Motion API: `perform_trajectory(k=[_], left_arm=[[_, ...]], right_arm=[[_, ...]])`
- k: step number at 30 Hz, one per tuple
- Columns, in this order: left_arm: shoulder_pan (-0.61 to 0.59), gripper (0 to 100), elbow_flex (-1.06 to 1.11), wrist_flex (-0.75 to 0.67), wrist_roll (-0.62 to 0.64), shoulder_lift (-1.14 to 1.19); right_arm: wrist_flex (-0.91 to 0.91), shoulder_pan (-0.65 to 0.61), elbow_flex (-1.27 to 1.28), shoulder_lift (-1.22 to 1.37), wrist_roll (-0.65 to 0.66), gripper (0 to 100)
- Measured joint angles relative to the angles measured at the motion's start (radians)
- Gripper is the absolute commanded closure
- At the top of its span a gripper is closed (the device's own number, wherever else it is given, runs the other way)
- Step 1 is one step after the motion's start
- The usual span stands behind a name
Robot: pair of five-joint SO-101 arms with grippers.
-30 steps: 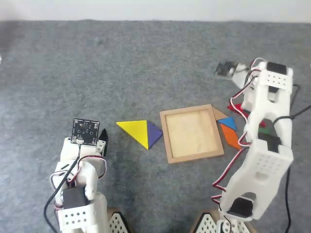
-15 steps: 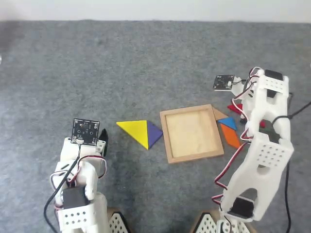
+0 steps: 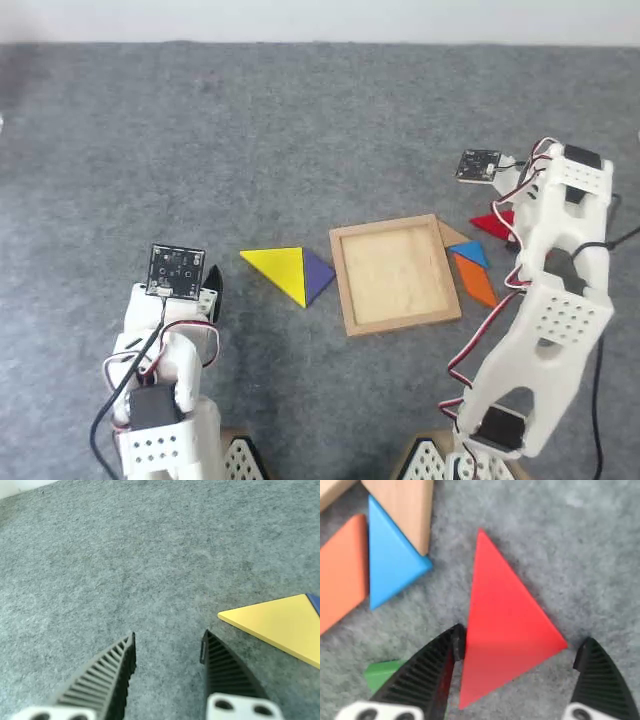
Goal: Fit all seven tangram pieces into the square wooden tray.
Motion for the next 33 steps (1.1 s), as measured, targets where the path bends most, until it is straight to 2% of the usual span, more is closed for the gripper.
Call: perform_trajectory(k=[2,6,8,11,20,28,33], left_arm=[[0.000,79,0.000,0.000,0.000,0.000],[0.000,79,0.000,0.000,0.000,0.000],[0.000,79,0.000,0.000,0.000,0.000],[0.000,79,0.000,0.000,0.000,0.000],[0.000,79,0.000,0.000,0.000,0.000],[0.000,79,0.000,0.000,0.000,0.000],[0.000,79,0.000,0.000,0.000,0.000]], right_arm=[[0.000,0.000,-0.002,0.009,0.000,72.8],[-0.002,0.000,-0.021,0.026,0.000,94.3],[-0.011,0.000,-0.044,0.028,-0.002,99.3],[-0.023,0.002,-0.044,0.028,-0.002,96.0],[-0.020,0.003,-0.051,0.026,-0.043,95.0],[-0.009,-0.035,-0.031,-0.002,-0.052,74.5],[-0.011,-0.103,-0.029,-0.002,-0.052,72.8]])
